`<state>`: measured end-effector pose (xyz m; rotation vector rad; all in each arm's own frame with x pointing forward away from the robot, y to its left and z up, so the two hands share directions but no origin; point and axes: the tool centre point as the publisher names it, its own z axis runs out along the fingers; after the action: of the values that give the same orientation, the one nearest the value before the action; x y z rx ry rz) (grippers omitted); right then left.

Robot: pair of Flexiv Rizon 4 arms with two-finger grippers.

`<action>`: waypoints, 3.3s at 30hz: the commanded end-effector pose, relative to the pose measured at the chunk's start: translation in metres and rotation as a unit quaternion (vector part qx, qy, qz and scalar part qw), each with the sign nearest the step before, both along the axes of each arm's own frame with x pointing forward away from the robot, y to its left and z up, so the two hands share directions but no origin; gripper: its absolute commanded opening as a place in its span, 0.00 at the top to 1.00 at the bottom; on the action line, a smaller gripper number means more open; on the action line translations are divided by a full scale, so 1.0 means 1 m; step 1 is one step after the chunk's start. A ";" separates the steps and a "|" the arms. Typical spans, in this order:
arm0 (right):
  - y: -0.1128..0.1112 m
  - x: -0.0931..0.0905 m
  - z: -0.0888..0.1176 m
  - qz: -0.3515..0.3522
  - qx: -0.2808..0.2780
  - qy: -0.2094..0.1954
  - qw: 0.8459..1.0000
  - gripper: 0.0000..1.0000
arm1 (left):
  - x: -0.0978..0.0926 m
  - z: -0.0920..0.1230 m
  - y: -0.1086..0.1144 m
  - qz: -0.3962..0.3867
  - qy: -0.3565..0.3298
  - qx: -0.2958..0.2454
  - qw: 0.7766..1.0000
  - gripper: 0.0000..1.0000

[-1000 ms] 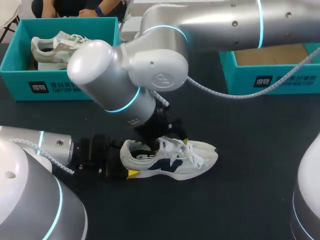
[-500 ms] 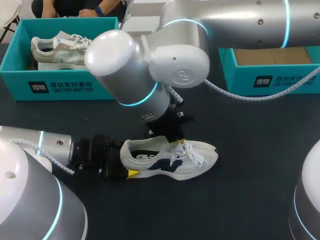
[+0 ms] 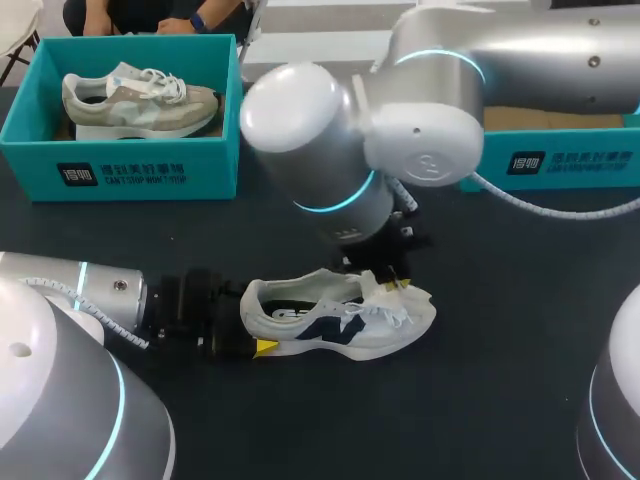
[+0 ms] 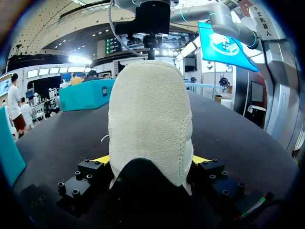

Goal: Take the shoe out of the shoebox, open the shoe tongue, remove and reinsert the insole, then place the shoe into the shoebox

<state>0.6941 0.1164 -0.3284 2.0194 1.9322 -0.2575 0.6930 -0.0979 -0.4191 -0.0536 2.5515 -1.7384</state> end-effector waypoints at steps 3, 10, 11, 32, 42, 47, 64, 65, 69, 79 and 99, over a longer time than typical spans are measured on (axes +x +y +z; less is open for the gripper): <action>-0.011 0.002 -0.025 0.004 0.036 0.003 0.999 0.79 | -0.001 0.000 0.001 0.001 0.000 0.002 1.000 1.00; -0.017 0.004 -0.034 0.002 0.017 0.011 1.000 0.63 | -0.001 0.000 0.001 0.001 0.000 0.002 1.000 1.00; -0.017 0.004 -0.034 0.002 0.012 0.012 1.000 0.61 | -0.001 0.000 0.001 0.001 0.000 0.002 1.000 1.00; 0.003 0.006 0.041 0.033 -0.032 -0.038 0.998 0.03 | -0.001 0.000 0.001 0.001 0.000 0.002 1.000 1.00; 0.046 0.025 0.085 0.200 -0.002 -0.090 0.976 0.00 | -0.001 0.000 0.001 0.001 0.000 0.002 1.000 1.00; 0.079 0.028 0.099 0.339 0.029 -0.062 0.938 0.14 | -0.001 0.000 0.001 0.001 0.000 0.002 1.000 1.00; 0.130 0.011 0.071 0.585 0.050 0.160 0.794 1.00 | -0.001 0.000 0.001 0.001 0.000 0.002 1.000 1.00; 0.131 0.010 0.066 0.592 0.045 0.167 0.788 1.00 | -0.001 0.000 0.001 0.001 0.000 0.002 1.000 1.00; 0.133 0.004 0.043 0.610 0.034 0.195 0.767 1.00 | -0.001 0.000 0.001 0.001 0.000 0.002 1.000 1.00; 0.131 0.000 -0.011 0.618 0.037 0.220 0.754 1.00 | -0.001 0.000 0.001 0.001 0.000 0.002 1.000 1.00; 0.124 0.011 -0.046 0.600 0.067 0.181 0.776 0.67 | -0.001 0.000 0.001 0.001 0.000 0.002 1.000 1.00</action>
<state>0.7053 0.2477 -0.3726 0.4275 3.0786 -0.1908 0.6929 -0.0978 -0.4191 -0.0538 2.5516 -1.7383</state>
